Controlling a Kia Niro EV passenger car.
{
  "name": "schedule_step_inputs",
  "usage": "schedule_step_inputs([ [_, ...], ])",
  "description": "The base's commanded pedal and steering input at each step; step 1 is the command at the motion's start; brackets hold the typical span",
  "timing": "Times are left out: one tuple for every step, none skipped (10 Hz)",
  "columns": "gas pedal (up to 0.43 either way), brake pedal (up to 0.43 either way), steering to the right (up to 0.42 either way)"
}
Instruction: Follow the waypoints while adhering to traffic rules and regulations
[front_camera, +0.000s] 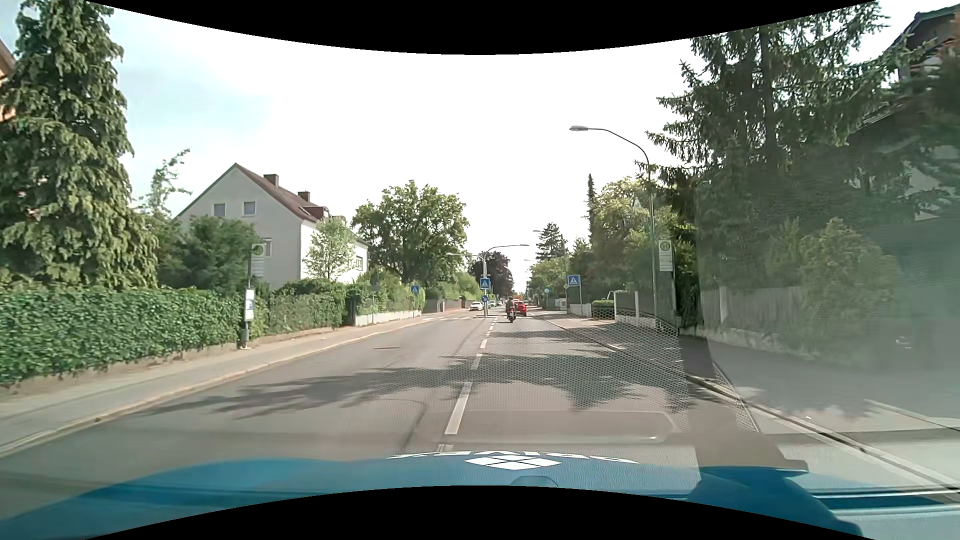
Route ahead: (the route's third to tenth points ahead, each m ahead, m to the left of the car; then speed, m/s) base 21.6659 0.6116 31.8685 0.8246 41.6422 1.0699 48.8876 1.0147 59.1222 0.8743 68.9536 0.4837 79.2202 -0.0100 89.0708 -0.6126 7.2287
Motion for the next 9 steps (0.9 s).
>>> schedule_step_inputs([
  [0.000, 0.000, 0.029],
  [0.000, 0.000, 0.029],
  [0.000, 0.000, 0.029],
  [0.000, 0.000, 0.029],
  [0.000, 0.000, 0.029],
  [0.000, 0.000, 0.029],
  [0.000, 0.000, 0.028],
  [0.000, 0.000, 0.029],
  [0.000, 0.000, 0.029],
])
